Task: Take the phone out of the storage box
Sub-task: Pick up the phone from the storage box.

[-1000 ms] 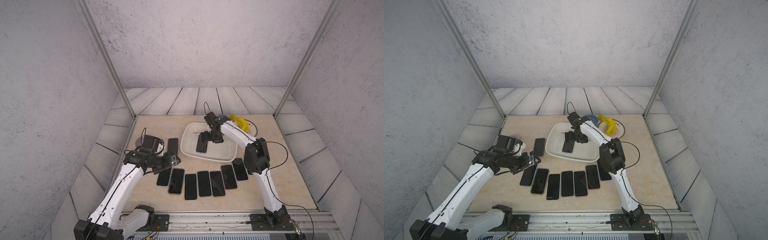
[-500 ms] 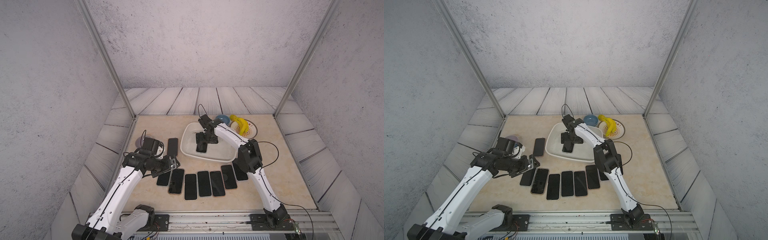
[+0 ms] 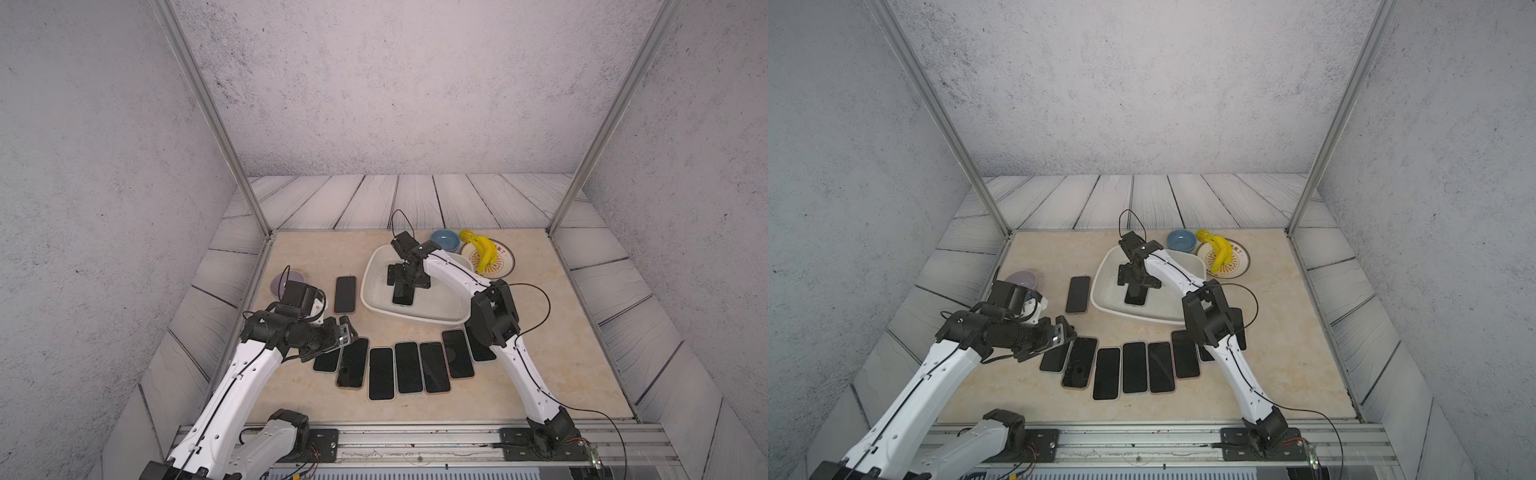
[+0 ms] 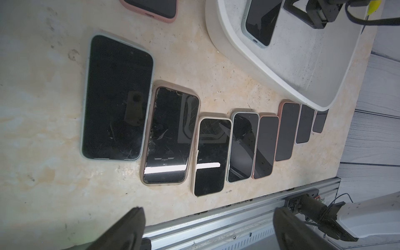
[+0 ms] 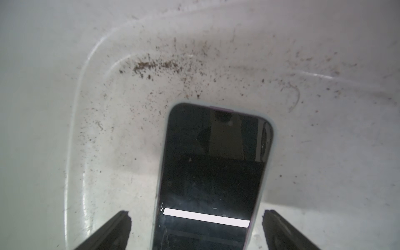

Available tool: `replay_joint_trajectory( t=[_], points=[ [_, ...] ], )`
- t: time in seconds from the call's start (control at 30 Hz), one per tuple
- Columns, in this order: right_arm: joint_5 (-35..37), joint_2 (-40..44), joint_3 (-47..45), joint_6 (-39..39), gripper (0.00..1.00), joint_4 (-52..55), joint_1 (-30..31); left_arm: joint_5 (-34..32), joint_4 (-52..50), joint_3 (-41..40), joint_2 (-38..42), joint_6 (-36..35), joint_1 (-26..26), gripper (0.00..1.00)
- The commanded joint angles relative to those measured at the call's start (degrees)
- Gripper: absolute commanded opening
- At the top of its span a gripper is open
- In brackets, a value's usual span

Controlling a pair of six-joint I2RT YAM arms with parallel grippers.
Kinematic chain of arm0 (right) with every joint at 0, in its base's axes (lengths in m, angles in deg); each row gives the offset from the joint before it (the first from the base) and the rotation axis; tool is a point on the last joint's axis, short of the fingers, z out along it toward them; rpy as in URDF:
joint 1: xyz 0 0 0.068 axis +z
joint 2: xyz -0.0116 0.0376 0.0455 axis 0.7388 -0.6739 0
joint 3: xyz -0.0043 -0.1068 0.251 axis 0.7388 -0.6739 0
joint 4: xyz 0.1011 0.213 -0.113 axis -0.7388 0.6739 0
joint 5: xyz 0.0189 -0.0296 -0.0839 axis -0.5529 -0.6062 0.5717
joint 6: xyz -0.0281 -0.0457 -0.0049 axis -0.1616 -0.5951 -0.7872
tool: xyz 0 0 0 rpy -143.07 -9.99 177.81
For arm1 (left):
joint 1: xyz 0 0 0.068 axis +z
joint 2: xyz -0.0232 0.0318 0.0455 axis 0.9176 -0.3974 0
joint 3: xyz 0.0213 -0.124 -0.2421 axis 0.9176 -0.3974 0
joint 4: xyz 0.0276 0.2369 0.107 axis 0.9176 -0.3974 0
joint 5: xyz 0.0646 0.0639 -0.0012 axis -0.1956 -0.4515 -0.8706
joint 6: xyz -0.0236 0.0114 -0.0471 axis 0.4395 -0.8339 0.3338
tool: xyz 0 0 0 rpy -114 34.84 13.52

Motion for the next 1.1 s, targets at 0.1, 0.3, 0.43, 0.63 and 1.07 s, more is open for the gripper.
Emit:
replay_joint_trajectory(
  t=[0.1, 0.3, 0.43, 0.63, 1.07],
  points=[
    [4.4, -2.7, 0.8, 2.7, 1.00, 2.5, 0.3, -0.5, -1.5, -0.5, 0.9, -0.7, -0.5, 0.99],
    [3.9, -5.0, 1.7, 3.2, 1.00, 2.8, 0.4, -0.8, -2.3, -0.5, 1.4, -0.9, -1.0, 0.99],
    [2.2, -6.1, 1.6, 2.7, 1.00, 3.3, 0.3, -1.1, -2.6, -0.6, 1.5, -1.0, -1.1, 0.99],
    [-2.5, -6.1, -0.7, 2.5, 0.98, 4.6, 0.4, -0.9, -1.8, -0.7, 1.3, -0.7, -1.2, 0.98],
    [1.9, -5.2, -6.2, -1.0, 0.90, 12.6, 4.3, 0.4, 1.6, 0.8, -1.7, 0.0, -1.9, 0.99]
  ],
)
